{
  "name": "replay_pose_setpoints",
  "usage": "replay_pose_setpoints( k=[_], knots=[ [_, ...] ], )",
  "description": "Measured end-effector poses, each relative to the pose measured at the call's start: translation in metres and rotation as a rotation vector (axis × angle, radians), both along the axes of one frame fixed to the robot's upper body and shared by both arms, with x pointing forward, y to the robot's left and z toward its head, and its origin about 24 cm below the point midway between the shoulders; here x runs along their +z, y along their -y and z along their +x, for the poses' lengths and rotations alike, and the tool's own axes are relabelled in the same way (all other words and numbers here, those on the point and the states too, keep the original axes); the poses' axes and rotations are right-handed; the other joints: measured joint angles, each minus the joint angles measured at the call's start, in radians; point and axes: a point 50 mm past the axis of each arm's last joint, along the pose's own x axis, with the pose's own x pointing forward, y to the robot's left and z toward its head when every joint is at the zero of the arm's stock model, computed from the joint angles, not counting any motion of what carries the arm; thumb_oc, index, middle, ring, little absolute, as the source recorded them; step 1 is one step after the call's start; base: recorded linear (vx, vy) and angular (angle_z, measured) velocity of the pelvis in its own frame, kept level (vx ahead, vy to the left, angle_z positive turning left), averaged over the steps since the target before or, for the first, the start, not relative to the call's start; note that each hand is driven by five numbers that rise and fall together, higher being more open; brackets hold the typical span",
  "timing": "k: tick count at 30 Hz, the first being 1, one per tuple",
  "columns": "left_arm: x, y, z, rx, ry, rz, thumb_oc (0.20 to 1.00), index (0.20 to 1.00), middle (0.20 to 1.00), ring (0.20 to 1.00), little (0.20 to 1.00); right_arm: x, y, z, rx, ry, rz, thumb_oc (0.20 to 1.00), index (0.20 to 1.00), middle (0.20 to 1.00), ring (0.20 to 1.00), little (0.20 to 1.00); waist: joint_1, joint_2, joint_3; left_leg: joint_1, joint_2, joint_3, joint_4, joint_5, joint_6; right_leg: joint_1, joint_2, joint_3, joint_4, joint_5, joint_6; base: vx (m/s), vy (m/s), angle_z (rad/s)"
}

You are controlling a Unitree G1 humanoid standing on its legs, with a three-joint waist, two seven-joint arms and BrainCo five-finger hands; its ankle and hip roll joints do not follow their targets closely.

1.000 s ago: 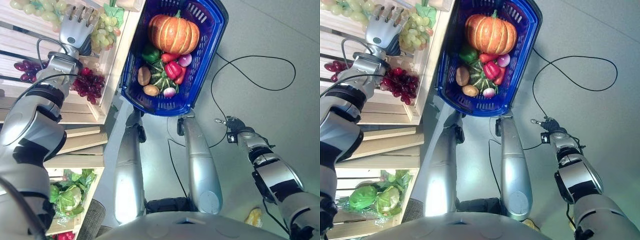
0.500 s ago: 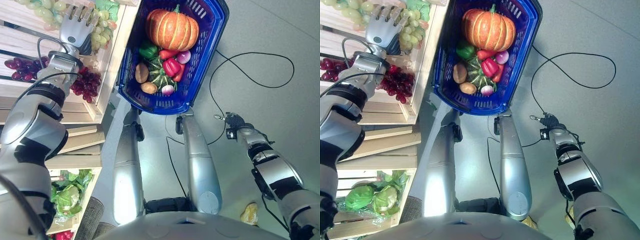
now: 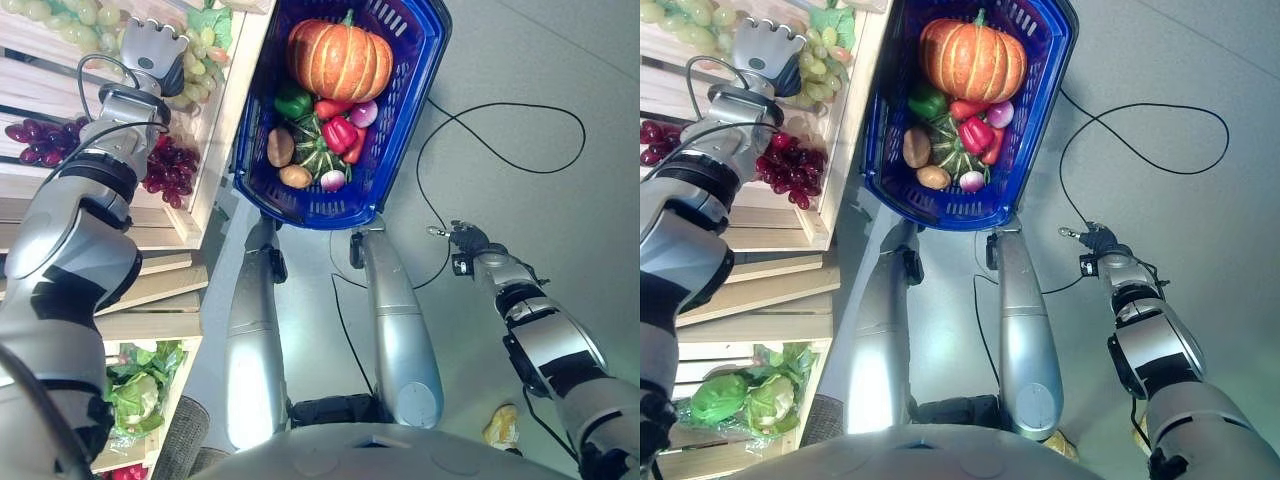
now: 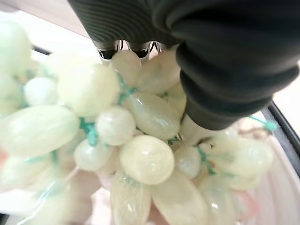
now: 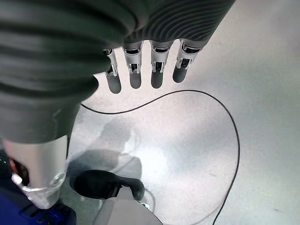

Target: Pick up fruits and vegetables into the basket

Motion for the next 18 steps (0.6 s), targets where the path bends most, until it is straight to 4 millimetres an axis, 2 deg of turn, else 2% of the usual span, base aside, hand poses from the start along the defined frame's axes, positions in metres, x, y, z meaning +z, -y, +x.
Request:
replay_pose_setpoints(
  k=[5, 8, 11, 12, 14, 18],
  knots=[
    [-0.001, -0.002, 0.000, 0.028, -0.027, -0.028, 0.200, 0.200, 0.200, 0.200, 0.200, 0.004, 0.002, 0.002, 0.006, 0.008, 0.002, 1.000, 1.000, 1.000, 1.000, 1.000, 0.005, 0.000, 0.000, 0.000, 0.003, 0.002, 0.000, -0.001, -0.002, 0.000, 0.005, 0.003, 0.000, 0.002, -0.003, 0.00, 0.003, -0.02],
    [-0.002, -0.005, 0.000, 0.029, -0.013, -0.145, 0.200, 0.200, 0.200, 0.200, 0.200, 0.006, 0.003, 0.003, -0.005, 0.022, 0.016, 1.000, 1.000, 1.000, 1.000, 1.000, 0.008, 0.000, 0.000, 0.003, 0.003, 0.003, 0.002, -0.001, -0.002, 0.002, 0.005, 0.004, 0.002, 0.006, -0.008, 0.00, 0.000, 0.00],
    [-0.005, -0.010, -0.002, 0.030, 0.010, -0.355, 0.200, 0.200, 0.200, 0.200, 0.200, 0.009, 0.003, 0.005, -0.006, 0.053, 0.027, 1.000, 1.000, 1.000, 1.000, 1.000, 0.014, 0.000, 0.000, 0.008, 0.003, 0.005, 0.005, -0.001, -0.002, 0.005, 0.006, 0.008, 0.008, 0.006, -0.009, 0.00, -0.012, -0.01],
    [-0.009, -0.014, -0.003, 0.026, 0.031, -0.516, 0.200, 0.200, 0.200, 0.200, 0.200, 0.011, 0.004, 0.006, -0.014, 0.082, 0.042, 1.000, 1.000, 1.000, 1.000, 1.000, 0.019, 0.000, 0.000, 0.012, 0.004, 0.008, 0.006, -0.001, -0.002, 0.008, 0.006, 0.010, 0.009, 0.006, -0.009, 0.00, 0.000, 0.00],
    [-0.014, -0.022, -0.006, 0.025, 0.063, -0.715, 0.200, 0.200, 0.200, 0.200, 0.200, 0.018, 0.005, 0.009, -0.008, 0.134, 0.047, 1.000, 1.000, 1.000, 1.000, 1.000, 0.024, 0.000, 0.000, 0.017, 0.005, 0.007, 0.007, 0.000, -0.003, 0.013, 0.007, 0.010, 0.010, 0.005, -0.008, 0.01, -0.040, -0.01],
    [-0.027, -0.031, -0.011, -0.012, 0.112, -0.982, 0.200, 0.200, 0.200, 0.200, 0.200, 0.032, -0.001, 0.018, 0.010, 0.256, 0.096, 1.000, 1.000, 1.000, 1.000, 1.000, 0.029, 0.000, 0.000, 0.036, 0.005, 0.001, 0.006, 0.001, -0.005, 0.034, 0.007, 0.004, 0.009, 0.005, -0.008, 0.00, -0.039, 0.03]
  ],
)
